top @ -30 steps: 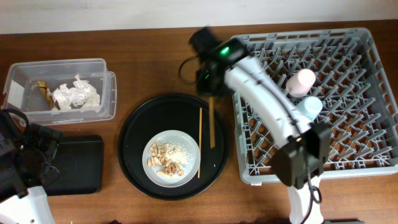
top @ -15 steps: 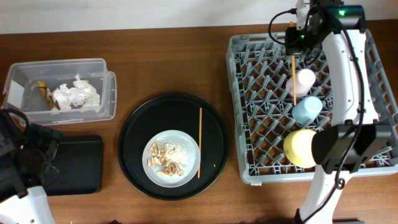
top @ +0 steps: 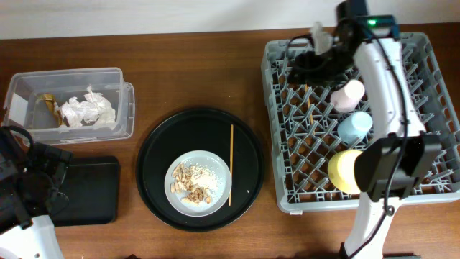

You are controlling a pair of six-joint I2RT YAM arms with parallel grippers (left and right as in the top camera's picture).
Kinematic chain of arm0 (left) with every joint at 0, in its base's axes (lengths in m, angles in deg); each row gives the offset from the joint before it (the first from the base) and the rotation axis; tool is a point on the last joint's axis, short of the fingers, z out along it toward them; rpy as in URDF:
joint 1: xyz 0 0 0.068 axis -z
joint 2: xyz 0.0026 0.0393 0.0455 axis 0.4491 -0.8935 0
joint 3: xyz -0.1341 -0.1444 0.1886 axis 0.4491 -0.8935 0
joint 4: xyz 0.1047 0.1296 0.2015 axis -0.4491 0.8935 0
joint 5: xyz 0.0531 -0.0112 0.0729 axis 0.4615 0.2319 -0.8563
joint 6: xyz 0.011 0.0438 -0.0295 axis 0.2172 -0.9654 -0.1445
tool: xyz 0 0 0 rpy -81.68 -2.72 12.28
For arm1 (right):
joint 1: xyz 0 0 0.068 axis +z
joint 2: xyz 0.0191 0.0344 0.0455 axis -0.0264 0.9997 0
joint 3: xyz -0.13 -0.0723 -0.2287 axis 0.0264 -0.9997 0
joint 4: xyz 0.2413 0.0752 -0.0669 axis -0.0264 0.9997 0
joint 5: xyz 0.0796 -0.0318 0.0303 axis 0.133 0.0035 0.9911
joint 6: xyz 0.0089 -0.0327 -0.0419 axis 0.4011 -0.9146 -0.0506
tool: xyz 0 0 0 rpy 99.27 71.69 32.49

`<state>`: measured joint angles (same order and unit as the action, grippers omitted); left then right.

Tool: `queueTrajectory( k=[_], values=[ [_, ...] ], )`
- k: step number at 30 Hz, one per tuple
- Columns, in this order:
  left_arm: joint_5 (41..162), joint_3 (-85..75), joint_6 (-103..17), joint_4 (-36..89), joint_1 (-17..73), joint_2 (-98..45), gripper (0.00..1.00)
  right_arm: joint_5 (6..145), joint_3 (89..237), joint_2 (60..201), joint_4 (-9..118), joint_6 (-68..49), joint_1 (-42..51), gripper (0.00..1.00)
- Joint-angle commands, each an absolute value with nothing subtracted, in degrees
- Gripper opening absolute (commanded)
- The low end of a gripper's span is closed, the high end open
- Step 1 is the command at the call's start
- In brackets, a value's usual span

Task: Sort waste into correct bins and load items into the dishwasher rack
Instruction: 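Carry the chopstick into the rack and release it, then grasp the second wooden chopstick on the tray with the right gripper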

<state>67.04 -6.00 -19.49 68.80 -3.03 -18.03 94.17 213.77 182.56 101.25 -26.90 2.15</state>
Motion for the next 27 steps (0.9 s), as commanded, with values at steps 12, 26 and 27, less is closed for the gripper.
queueTrajectory(
  k=[12,26,27],
  values=[
    [66.21,-5.89,-18.99,68.72,-3.21,-17.68,0.99,71.44,190.14,182.34,80.42,8.44,32.22,0.43],
    [66.21,-5.89,-18.97,68.72,-3.21,-17.68,0.99,69.32,176.24,182.34,68.60,15.06,34.54,0.04],
    [66.21,-5.89,-18.99,68.72,-3.21,-17.68,0.99,69.98,176.39,182.28,68.81,15.70,34.48,0.04]
  ],
)
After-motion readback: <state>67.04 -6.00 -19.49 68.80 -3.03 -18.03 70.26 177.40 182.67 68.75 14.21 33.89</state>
